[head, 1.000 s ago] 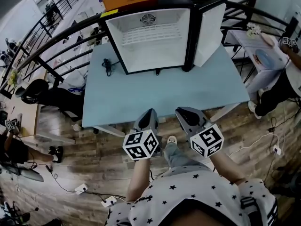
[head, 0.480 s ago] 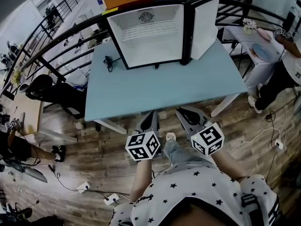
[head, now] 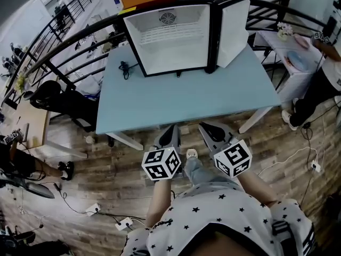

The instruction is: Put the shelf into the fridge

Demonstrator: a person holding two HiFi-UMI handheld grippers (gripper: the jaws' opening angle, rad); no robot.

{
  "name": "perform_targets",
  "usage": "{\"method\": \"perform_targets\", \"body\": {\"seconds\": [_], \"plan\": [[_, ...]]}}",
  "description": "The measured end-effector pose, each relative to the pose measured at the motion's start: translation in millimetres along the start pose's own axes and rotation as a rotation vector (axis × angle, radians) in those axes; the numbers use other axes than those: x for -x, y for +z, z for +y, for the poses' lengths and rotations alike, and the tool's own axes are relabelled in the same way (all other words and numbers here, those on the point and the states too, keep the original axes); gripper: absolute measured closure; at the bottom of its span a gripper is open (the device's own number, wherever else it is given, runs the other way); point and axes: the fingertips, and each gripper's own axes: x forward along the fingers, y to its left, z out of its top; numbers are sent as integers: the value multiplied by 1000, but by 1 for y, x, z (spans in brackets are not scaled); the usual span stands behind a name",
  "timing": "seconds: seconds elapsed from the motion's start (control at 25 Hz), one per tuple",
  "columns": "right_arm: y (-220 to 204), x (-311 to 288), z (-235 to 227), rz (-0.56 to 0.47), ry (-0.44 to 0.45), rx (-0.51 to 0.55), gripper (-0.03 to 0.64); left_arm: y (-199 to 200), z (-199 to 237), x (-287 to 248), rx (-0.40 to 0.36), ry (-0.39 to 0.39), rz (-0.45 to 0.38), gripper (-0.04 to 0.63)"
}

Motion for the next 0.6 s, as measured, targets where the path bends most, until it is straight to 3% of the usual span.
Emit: {"method": "perform_targets", "body": {"seconds": [0.6], "plan": [[9, -2, -10, -27, -19, 0, 597, -6, 6, 0, 12, 21, 4, 592]]}}
